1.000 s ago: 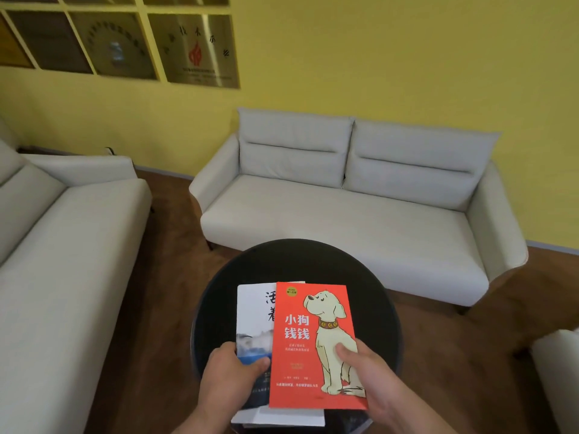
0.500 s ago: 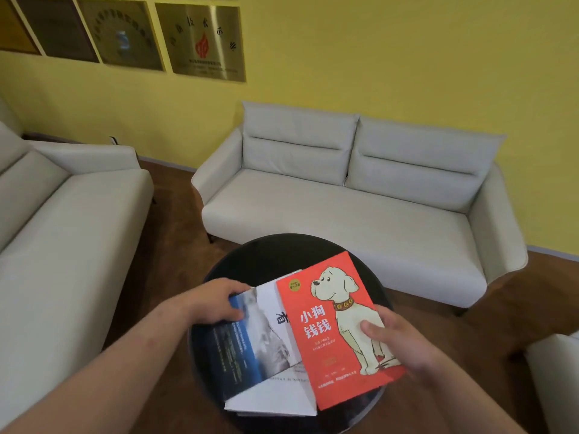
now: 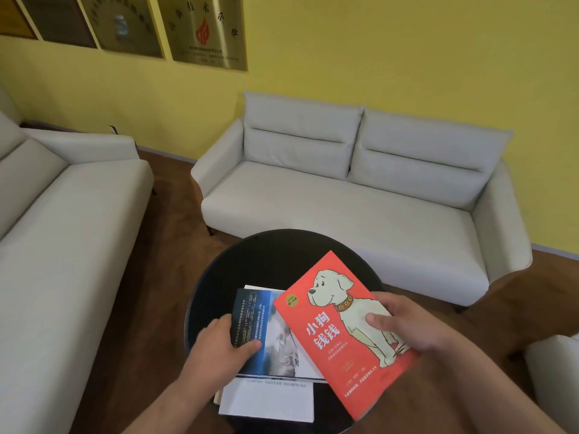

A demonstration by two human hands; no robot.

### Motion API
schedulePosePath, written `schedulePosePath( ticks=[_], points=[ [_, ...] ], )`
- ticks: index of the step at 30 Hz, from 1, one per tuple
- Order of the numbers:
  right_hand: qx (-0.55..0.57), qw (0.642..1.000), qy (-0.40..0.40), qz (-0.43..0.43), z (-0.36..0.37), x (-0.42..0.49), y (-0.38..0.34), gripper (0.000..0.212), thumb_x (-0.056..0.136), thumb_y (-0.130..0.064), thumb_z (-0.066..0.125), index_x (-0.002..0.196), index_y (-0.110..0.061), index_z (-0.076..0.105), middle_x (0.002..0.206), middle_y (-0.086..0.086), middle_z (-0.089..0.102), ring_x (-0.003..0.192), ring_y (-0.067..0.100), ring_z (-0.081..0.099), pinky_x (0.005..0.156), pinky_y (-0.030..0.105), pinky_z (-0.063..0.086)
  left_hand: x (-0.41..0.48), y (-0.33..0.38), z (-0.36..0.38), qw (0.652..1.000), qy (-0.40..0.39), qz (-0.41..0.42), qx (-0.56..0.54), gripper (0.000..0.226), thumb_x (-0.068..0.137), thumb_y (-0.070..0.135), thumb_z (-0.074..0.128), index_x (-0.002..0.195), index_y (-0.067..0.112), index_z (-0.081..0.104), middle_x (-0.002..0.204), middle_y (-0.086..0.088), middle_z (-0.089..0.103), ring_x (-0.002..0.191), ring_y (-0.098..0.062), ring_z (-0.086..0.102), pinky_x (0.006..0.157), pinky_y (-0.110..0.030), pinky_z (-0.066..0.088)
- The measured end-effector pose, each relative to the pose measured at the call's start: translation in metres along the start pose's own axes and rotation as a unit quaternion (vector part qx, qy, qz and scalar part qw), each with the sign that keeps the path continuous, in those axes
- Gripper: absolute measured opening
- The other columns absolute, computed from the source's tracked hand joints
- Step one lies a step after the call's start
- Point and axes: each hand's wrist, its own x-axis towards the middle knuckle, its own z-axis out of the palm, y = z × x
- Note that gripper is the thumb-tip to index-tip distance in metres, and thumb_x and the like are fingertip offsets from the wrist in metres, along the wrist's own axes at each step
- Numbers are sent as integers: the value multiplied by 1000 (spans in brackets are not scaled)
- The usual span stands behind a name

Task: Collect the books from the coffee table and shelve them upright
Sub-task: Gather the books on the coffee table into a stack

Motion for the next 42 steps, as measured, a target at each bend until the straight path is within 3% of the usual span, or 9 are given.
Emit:
schedulePosePath(
  ticks=[9, 13, 16, 19, 24, 31, 34, 39, 42],
  points=[
    [53, 994, -68, 62, 21, 41, -11, 46, 88, -40, 71, 128, -22, 58, 113, 1, 78, 103, 25, 76, 98, 49, 58, 37, 18, -36, 979, -149, 57, -125, 42, 93, 35, 66, 130, 45, 47, 113, 13, 52, 105, -10, 56, 90, -21, 47],
    [131, 986, -51, 94, 35, 38, 5, 35, 96, -33, 67, 128, -22, 56, 113, 4, 78, 103, 26, 76, 100, 50, 56, 18, -3, -12, 947, 14, -63, -316, 34, 98, 29, 59, 131, 22, 52, 126, -1, 58, 109, -14, 59, 81, -24, 45],
    [179, 978, 7, 107, 57, 31, 20, 31, 98, -34, 63, 127, -26, 54, 109, 3, 79, 98, 25, 78, 96, 49, 58, -12, -16, 13, 925, -25, -99, -365, 40, 97, 22, 62, 132, 18, 46, 135, -1, 53, 95, -9, 58, 71, -22, 47],
    [164, 979, 62, 106, 86, 22, 26, 27, 99, -40, 60, 124, -30, 54, 106, -5, 79, 92, 16, 78, 90, 42, 62, -26, -18, 21, 907, -90, -70, -406, 59, 79, 47, 77, 130, 32, 51, 126, 0, 65, 97, -22, 70, 75, -34, 59],
    [113, 990, 10, 87, 106, 20, 23, 40, 97, -49, 60, 132, -37, 47, 117, -14, 75, 102, 7, 75, 98, 41, 58, -1, -45, 41, 956, -62, -4, -288, 70, 77, 86, 39, 141, 57, 36, 128, 4, 63, 112, -23, 68, 94, -49, 56],
    [149, 982, -53, 108, 117, 22, 24, 50, 95, -48, 65, 136, -47, 36, 119, -17, 74, 109, 12, 73, 98, 50, 58, 1, -5, 14, 939, -64, 13, -338, 27, 100, 47, 48, 122, 39, 61, 108, -4, 74, 94, -22, 75, 84, -42, 61],
    [164, 981, -26, 102, 127, 23, 23, 49, 99, -47, 58, 141, -41, 34, 120, -16, 73, 106, 8, 74, 90, 36, 62, 5, 0, 13, 927, -36, -21, -374, 15, 101, 38, 48, 111, 39, 59, 99, 0, 77, 87, -19, 77, 78, -39, 61],
    [347, 928, 43, 130, 143, 28, 15, 32, 104, -39, 51, 136, -32, 51, 108, 1, 80, 96, 24, 78, 81, 41, 61, 9, -1, 15, 881, -135, -105, -442, 44, 99, 41, 51, 141, 32, 41, 131, -8, 65, 114, -29, 68, 97, -47, 55],
    [428, 891, 60, 140, 156, 31, 7, 32, 105, -36, 50, 137, -32, 52, 104, 6, 80, 92, 30, 79, 72, 44, 62, 7, -12, 13, 875, -169, -85, -445, 42, 102, 28, 47, 142, 18, 40, 96, -5, 71, 79, -19, 75, 64, -26, 60]
  ],
)
